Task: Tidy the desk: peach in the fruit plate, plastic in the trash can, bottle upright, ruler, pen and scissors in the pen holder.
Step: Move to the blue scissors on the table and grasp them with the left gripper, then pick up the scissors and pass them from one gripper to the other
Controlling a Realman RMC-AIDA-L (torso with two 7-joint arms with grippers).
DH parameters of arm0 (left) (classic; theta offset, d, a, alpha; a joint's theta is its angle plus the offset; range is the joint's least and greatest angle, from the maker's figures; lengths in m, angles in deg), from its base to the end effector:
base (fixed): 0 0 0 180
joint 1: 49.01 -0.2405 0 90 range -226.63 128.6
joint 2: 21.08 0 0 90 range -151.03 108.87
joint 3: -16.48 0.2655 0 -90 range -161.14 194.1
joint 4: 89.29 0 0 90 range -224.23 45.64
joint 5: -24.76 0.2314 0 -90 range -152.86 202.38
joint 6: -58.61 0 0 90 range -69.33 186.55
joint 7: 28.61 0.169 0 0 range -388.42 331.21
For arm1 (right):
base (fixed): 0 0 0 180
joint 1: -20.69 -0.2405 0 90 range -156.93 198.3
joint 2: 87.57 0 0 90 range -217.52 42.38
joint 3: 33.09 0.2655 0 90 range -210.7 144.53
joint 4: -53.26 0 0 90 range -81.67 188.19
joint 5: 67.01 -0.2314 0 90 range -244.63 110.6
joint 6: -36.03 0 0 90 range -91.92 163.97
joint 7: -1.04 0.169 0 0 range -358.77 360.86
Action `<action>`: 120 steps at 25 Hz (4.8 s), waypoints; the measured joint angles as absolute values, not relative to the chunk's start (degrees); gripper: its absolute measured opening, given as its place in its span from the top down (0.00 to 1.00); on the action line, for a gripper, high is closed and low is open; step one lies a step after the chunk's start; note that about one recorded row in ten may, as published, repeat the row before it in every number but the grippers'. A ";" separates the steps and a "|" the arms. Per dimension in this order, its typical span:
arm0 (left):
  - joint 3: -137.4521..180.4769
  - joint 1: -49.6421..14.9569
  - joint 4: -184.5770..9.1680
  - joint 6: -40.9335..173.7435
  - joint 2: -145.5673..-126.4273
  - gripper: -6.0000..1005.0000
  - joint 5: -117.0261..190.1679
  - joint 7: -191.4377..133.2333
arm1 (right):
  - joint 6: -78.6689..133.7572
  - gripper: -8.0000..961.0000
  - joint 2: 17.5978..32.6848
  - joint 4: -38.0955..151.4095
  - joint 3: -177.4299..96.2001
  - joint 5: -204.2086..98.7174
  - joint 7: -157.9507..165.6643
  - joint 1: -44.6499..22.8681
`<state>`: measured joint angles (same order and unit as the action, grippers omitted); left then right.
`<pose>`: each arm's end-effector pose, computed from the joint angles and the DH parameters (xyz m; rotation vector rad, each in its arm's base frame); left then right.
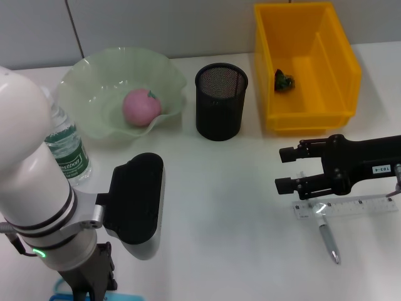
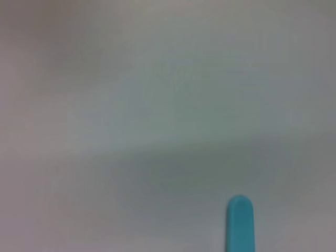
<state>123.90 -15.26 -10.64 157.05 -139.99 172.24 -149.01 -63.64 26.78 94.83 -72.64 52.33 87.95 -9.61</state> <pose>-0.1902 0.2953 -0.0952 2.8059 -0.1208 -1.0526 0.2781 0.3465 0.0136 -2.8709 0.6945 0.6085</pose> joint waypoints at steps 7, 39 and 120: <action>123.90 -15.26 -10.63 156.93 -139.91 0.68 172.23 -149.01 | -63.58 0.17 26.78 94.84 -72.64 52.36 87.97 -9.81; 124.27 -15.49 -10.71 156.25 -139.91 0.76 173.37 -149.27 | -63.38 0.17 26.77 94.83 -72.60 52.33 88.13 -10.10; 77.64 -19.32 -89.87 153.75 -140.26 0.75 81.71 -104.33 | -60.56 0.17 31.51 71.22 -65.96 37.95 44.65 -8.60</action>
